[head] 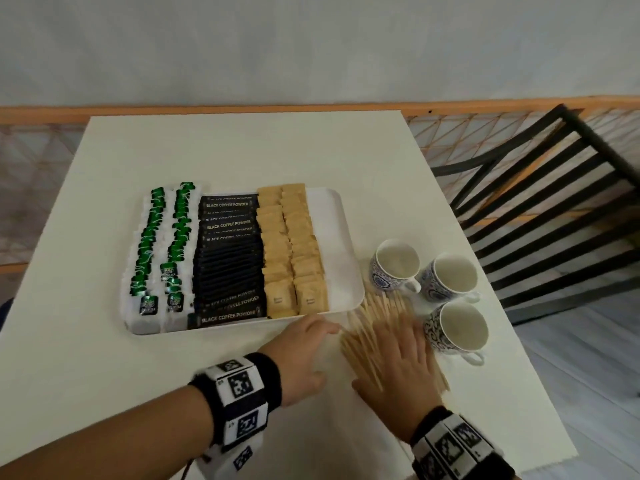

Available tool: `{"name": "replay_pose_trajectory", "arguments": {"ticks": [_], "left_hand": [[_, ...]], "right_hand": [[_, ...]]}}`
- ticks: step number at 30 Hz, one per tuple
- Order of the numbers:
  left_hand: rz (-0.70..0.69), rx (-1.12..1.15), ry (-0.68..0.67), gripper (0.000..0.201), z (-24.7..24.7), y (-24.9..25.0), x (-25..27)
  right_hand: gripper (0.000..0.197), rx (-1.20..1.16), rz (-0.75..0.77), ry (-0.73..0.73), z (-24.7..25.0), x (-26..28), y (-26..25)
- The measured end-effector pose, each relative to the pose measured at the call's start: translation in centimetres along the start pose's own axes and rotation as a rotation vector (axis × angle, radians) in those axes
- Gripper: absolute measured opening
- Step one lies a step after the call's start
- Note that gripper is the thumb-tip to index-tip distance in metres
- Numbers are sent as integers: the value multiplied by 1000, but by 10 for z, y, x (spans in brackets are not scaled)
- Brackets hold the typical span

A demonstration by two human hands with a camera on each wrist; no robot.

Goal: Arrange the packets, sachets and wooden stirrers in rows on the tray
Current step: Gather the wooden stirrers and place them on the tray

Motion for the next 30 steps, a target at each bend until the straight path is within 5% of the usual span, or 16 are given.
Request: {"name": "replay_pose_trajectory", "arguments": {"ticks": [7,15,24,30], "left_hand": [[-97,-378,-136,105,-19,29,-36],[-128,-581,-193,113,-28,43,-73],[-146,-589,-178,111,-32,45,-71],[-198,-770,-281,124,-31,52,-97]], "right_hand": [[98,-19,-10,-36,-16,2,13],[74,-30,51,-33,-25,2,17],[75,-88,260,64,-14,4,35],[109,28,392,5,-12,23,64]]}}
Point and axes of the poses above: each hand's wrist, its own x-axis away from the middle knuckle, its own z-axis out of the back of the hand, y = z × x, the point moved 3 cm from there along -x, towards the middle knuckle, and after that the axes turned 7 degrees about -z, right-handed, at the moved point
